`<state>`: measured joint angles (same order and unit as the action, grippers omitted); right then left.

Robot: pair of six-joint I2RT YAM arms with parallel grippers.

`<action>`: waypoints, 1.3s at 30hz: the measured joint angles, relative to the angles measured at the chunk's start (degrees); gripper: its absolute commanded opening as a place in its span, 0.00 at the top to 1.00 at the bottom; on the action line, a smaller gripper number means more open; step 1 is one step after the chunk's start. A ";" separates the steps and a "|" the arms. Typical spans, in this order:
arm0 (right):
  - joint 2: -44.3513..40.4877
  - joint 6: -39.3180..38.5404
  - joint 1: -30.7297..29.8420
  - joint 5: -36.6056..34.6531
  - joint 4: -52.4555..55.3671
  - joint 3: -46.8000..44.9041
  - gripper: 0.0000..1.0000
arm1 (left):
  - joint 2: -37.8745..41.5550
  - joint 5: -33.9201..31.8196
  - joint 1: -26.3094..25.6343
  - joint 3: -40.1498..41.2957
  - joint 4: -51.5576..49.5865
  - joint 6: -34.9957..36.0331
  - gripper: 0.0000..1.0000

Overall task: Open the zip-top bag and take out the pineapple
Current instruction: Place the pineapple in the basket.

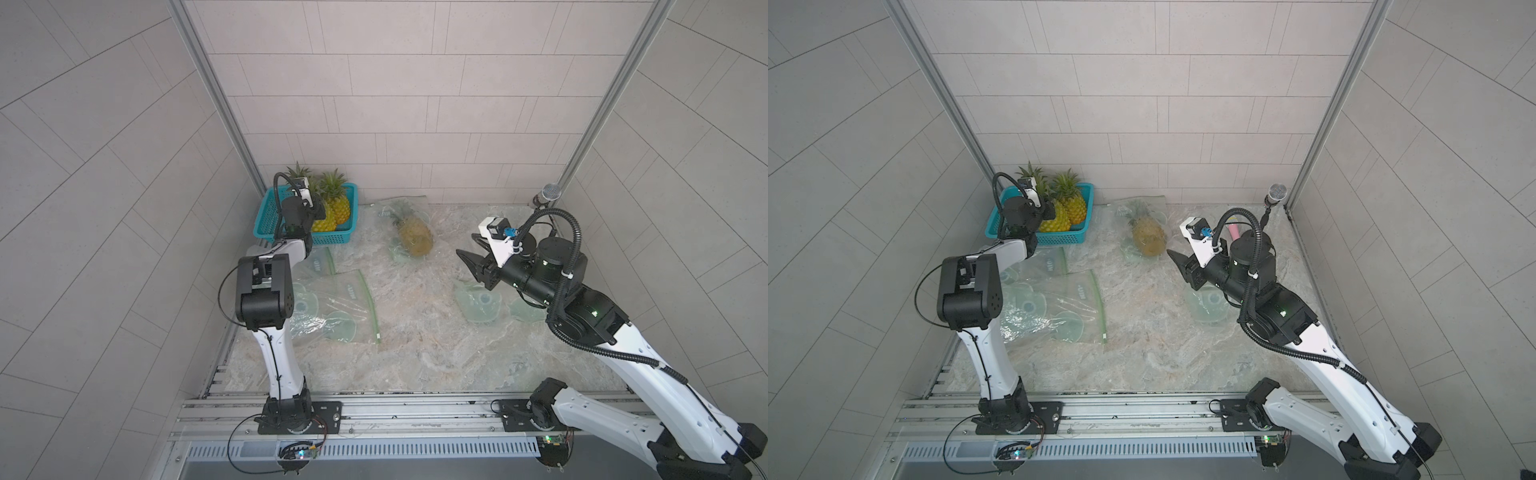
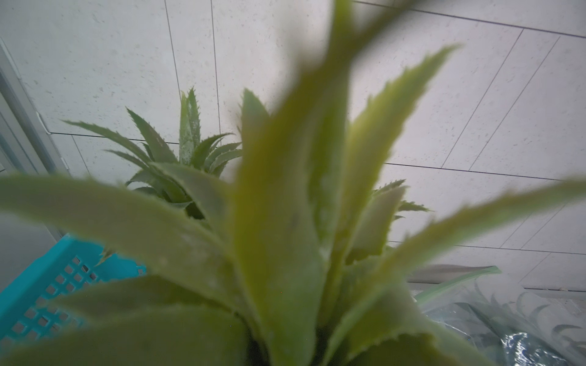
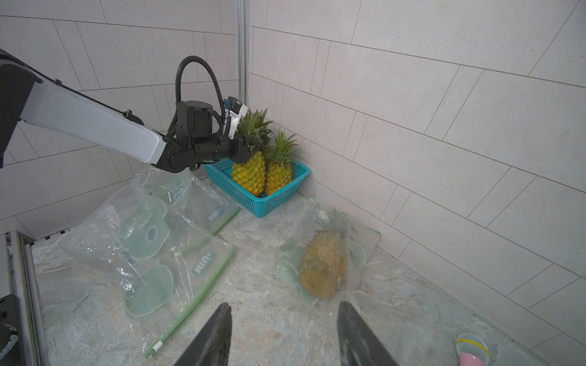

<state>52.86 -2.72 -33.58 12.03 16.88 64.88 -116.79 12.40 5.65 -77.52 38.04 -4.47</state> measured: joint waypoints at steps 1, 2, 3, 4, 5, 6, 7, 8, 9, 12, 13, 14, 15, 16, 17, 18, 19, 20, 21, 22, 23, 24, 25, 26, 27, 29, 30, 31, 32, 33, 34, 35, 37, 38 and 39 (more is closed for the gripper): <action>0.00 0.02 0.00 0.00 0.00 -0.22 0.45 | 0.00 -0.02 0.00 0.26 0.42 -0.02 0.87; 0.00 0.00 0.00 0.00 0.00 -0.42 0.45 | 0.00 -0.02 0.00 0.44 0.79 0.00 0.87; 0.00 0.00 0.00 0.00 0.00 -0.57 0.45 | 0.00 -0.02 0.00 0.52 0.96 0.00 0.87; 0.00 0.02 0.00 0.00 0.02 -0.76 0.45 | 0.00 -0.02 0.00 0.74 1.25 0.00 0.87; 0.00 0.00 0.00 0.00 0.02 -0.90 0.44 | 0.00 -0.02 0.00 0.98 1.55 0.00 0.87; 0.00 0.00 0.00 0.00 0.00 -1.03 0.45 | 0.00 -0.02 0.00 1.20 1.95 0.00 0.87; 0.00 0.00 0.00 0.00 0.00 -1.16 0.45 | 0.00 -0.04 0.00 1.46 2.38 0.00 0.87; 0.02 0.00 0.00 0.00 0.02 -1.25 0.45 | 0.00 -0.09 0.00 1.70 2.78 0.00 0.87; 0.04 0.00 0.00 0.00 0.02 -1.29 0.44 | 0.00 -0.11 0.00 1.86 2.99 0.00 0.87; 0.04 0.00 0.00 0.00 -0.02 -1.49 0.44 | 0.00 -0.02 0.00 2.27 3.26 0.02 0.87; 0.04 0.00 0.00 0.00 0.00 -1.53 0.44 | 0.00 0.00 0.00 2.58 2.86 0.07 0.88; 0.04 0.00 0.00 0.00 0.00 -1.60 0.44 | -0.04 -0.04 0.00 3.04 2.95 0.11 0.88; 0.04 0.00 0.00 0.00 0.00 -1.60 0.44 | -0.11 -0.04 0.00 3.17 2.93 0.17 0.88; 0.04 0.02 0.00 0.00 0.00 -1.60 0.44 | -0.11 -0.04 0.00 3.19 2.73 0.22 0.88; 0.04 0.02 0.00 0.00 0.00 -1.60 0.44 | -0.11 -0.04 0.00 3.19 2.47 0.22 0.88; 0.04 0.02 0.00 0.00 -0.02 -1.60 0.44 | -0.11 -0.04 0.00 3.19 2.36 0.20 0.88; 0.04 0.02 0.00 0.00 0.00 -1.60 0.44 | -0.11 -0.02 0.00 3.19 2.27 0.20 0.88; 0.04 0.04 0.00 0.00 -0.02 -1.62 0.44 | -0.11 0.00 0.00 3.19 2.25 0.20 0.87; 0.04 0.04 0.00 0.00 -0.02 -1.64 0.44 | -0.11 0.02 0.00 3.19 2.23 0.20 0.83; 0.04 0.04 0.00 0.00 -0.04 -1.70 0.44 | -0.11 0.04 0.00 3.19 2.21 0.20 0.75; 0.02 0.07 0.00 0.00 -0.17 -1.88 0.44 | -0.11 0.04 0.00 3.19 2.16 0.20 0.65; 0.00 0.07 0.00 0.00 -0.20 -2.10 0.44 | -0.11 0.07 0.00 3.19 2.14 0.20 0.54; 0.00 0.09 0.00 -0.02 -0.20 -2.27 0.44 | -0.02 0.09 0.00 3.19 2.08 0.17 0.46; 0.00 0.09 0.00 -0.02 -0.20 -2.45 0.44 | 0.13 0.24 0.00 3.19 1.79 0.15 0.37; 0.00 0.11 0.00 -0.02 -0.17 -2.56 0.43 | 0.31 0.33 0.00 3.21 1.31 0.20 0.31; 0.00 0.24 0.00 -0.04 -0.17 -2.58 0.43 | 1.05 0.70 0.00 3.32 -0.13 0.22 0.23; 0.00 0.26 0.00 -0.04 -0.17 -2.58 0.43 | 1.53 0.90 0.00 3.37 -1.11 0.20 0.20; 0.02 0.28 0.00 -0.07 -0.22 -2.60 0.43 | 1.97 1.09 0.00 3.41 -1.90 0.26 0.18; 0.04 0.39 0.13 -0.11 -0.28 -2.62 0.43 | 2.60 1.33 0.00 3.52 -2.95 0.24 0.16; 0.15 0.55 0.22 -0.28 -0.33 -2.62 0.42 | 3.32 1.51 0.00 3.69 -4.09 0.11 0.15; 0.33 0.79 0.31 -0.31 -0.39 -2.62 0.42 | 4.11 1.62 0.00 3.87 -5.18 0.00 0.14; 0.63 1.16 0.57 -0.31 -0.48 -2.62 0.41 | 5.11 1.73 0.00 4.11 -6.27 -0.04 0.14; 1.79 1.81 1.18 -0.28 -0.79 -2.62 0.41 | 7.34 2.05 0.00 4.55 -8.92 -0.42 0.13; 2.62 2.16 1.55 -0.24 -0.85 -2.54 0.40 | 8.79 2.23 0.00 5.07 -10.43 -0.52 0.13; 3.72 2.58 1.99 -0.07 -0.92 -2.45 0.40 | 10.19 2.38 0.00 5.49 -11.91 -0.63 0.13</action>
<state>56.58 -0.14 -31.59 11.97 15.97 62.43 -106.61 14.79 5.65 -72.03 26.13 -5.10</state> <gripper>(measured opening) 0.594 0.870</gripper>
